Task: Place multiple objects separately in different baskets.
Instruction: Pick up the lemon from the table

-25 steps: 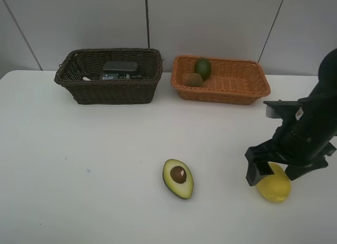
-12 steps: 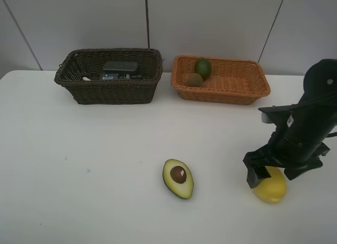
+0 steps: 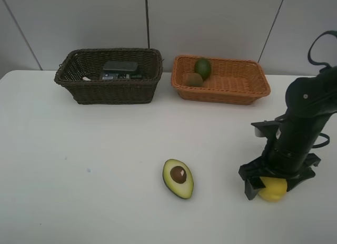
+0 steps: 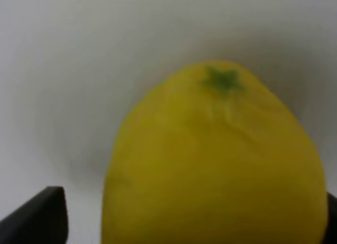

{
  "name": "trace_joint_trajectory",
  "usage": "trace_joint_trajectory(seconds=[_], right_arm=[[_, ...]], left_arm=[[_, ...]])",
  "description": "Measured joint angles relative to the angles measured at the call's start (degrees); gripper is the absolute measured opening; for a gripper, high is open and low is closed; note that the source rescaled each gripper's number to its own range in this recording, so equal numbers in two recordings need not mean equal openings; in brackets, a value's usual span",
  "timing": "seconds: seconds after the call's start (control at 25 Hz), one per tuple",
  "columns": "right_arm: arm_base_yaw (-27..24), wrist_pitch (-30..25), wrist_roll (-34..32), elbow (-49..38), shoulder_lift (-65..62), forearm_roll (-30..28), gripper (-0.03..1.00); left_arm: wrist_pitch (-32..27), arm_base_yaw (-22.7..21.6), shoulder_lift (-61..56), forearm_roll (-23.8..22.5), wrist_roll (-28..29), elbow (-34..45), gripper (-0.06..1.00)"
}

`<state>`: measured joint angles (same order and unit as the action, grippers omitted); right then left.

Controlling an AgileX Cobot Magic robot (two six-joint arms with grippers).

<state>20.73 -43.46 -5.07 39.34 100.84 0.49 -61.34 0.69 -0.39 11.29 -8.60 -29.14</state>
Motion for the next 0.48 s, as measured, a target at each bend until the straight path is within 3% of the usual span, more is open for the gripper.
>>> trace_joint_trajectory(seconds=[0.32, 0.4, 0.48], right_arm=[[0.0, -0.2, -0.2, 0.0, 0.0, 0.1, 0.98], [0.0, -0.5, -1.1, 0.0, 0.0, -0.5, 0.86], [0.0, -1.1, -1.3, 0.0, 0.0, -1.1, 0.65]], left_arm=[[0.0, 0.0, 0.0, 0.0, 0.0, 0.0, 1.0], [0.0, 0.0, 0.0, 0.0, 0.0, 0.0, 1.0], [0.0, 0.0, 0.0, 0.0, 0.0, 0.0, 1.0]])
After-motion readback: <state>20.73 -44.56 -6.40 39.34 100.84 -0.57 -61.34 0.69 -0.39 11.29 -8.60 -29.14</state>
